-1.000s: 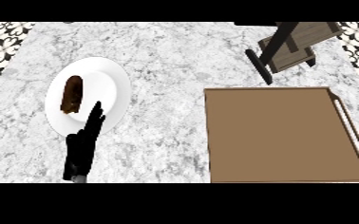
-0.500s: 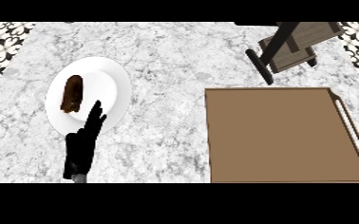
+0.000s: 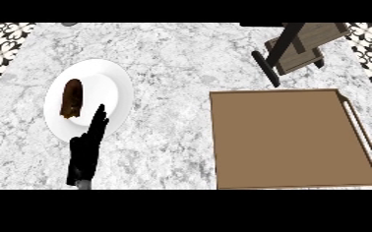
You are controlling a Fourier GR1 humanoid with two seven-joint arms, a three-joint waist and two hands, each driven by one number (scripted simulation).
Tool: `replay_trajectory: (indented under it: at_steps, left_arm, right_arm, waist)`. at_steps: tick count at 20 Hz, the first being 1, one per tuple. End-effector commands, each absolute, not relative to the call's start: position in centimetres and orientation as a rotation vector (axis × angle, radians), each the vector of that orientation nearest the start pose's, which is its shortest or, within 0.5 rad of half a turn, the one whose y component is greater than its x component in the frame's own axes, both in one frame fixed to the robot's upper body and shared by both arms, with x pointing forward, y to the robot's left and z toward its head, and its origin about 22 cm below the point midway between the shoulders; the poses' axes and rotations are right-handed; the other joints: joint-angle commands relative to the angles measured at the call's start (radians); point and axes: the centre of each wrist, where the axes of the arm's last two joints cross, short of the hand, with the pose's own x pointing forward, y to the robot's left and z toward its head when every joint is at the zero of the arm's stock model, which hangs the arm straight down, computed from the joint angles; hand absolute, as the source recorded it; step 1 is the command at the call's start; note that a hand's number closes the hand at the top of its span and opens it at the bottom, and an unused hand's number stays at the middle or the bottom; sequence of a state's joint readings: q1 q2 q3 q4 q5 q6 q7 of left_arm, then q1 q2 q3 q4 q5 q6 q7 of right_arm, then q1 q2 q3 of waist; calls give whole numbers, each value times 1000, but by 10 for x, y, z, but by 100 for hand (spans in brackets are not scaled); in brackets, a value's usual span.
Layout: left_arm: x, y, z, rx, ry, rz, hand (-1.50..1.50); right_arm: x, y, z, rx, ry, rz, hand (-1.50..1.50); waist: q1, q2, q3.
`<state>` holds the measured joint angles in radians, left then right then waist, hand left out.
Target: Pick the tomato from the tray and place it in the tiered basket
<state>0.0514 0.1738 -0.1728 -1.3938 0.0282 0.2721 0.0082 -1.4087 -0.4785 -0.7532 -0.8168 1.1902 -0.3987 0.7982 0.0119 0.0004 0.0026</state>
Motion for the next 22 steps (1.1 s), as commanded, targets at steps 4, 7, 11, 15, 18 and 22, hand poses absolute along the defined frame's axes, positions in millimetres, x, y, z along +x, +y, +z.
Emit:
replay_trajectory:
  at_steps: [4, 7, 11, 15, 18, 22]
  left_arm:
    - [197, 255, -75, 270, -1286, 3, 0]
    - [193, 262, -70, 282, -1269, 25, 0]
    - [185, 248, -72, 285, -1262, 32, 0]
    - [187, 266, -62, 311, -1260, 59, 0]
    - [182, 264, -67, 311, -1250, 42, 0]
    - [186, 275, -62, 314, -1252, 56, 0]
  right_arm:
    - [371, -361, 416, -1375, -1223, -914, -150]
    - [337, -365, 433, -1409, -1214, -955, -150]
    - [287, -378, 437, -1377, -1211, -998, -150]
    - [234, -388, 439, -1371, -1220, -966, -150]
    - [191, -386, 447, -1384, -1211, -950, -150]
    - [138, -392, 438, -1337, -1263, -923, -150]
  waist:
    - [-38, -11, -5]
    - [-56, -22, -4]
    - [-70, -27, -3]
    - [-94, -37, -1]
    - [-99, -37, -3]
    - [-107, -39, -2]
